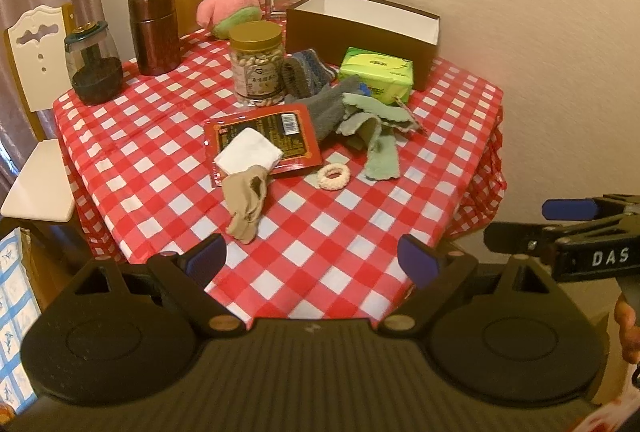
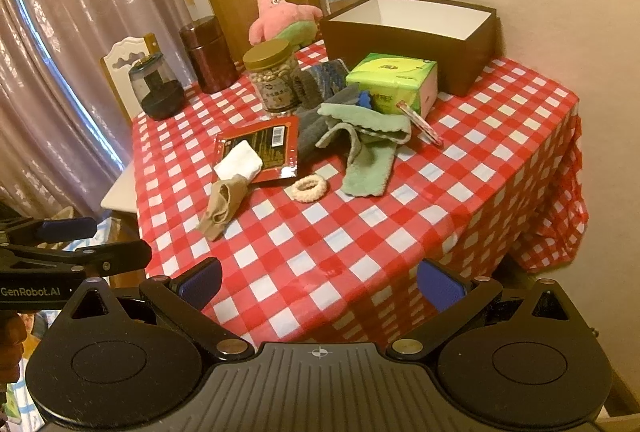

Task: Organize soft objects
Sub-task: 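Reach the right gripper to the cream hair tie while the left reaches the beige sock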

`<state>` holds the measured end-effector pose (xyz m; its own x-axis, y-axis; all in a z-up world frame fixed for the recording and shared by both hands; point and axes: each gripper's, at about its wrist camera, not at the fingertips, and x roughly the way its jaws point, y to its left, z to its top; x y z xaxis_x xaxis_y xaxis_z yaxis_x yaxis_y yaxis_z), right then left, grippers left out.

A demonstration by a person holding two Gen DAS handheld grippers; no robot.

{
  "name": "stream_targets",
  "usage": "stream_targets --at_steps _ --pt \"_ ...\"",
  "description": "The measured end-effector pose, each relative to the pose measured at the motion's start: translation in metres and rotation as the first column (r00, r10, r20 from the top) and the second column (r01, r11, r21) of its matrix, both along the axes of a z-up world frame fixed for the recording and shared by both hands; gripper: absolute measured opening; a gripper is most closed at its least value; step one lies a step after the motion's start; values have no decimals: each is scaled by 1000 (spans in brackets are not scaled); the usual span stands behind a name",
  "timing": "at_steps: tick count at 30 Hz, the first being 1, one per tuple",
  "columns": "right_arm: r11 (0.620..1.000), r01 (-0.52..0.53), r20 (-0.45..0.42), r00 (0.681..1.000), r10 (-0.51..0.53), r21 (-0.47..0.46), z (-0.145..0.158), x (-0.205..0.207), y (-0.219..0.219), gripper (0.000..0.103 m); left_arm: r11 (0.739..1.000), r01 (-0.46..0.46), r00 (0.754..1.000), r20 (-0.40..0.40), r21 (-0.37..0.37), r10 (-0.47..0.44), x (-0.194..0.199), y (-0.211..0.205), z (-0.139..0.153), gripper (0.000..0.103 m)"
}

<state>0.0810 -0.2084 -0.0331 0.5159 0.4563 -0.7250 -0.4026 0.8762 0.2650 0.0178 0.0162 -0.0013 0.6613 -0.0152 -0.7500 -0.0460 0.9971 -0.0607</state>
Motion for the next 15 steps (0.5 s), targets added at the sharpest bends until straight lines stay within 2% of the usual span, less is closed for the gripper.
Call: stream_targets --at_steps 7,15 --pt "999 33 -25 999 -32 33 -12 13 1 103 1000 -7 1000 6 6 6 4 41 -18 91" --pt "998 38 -19 999 -37 42 -27 27 12 103 1000 2 1000 5 21 -2 16 59 -43 84"
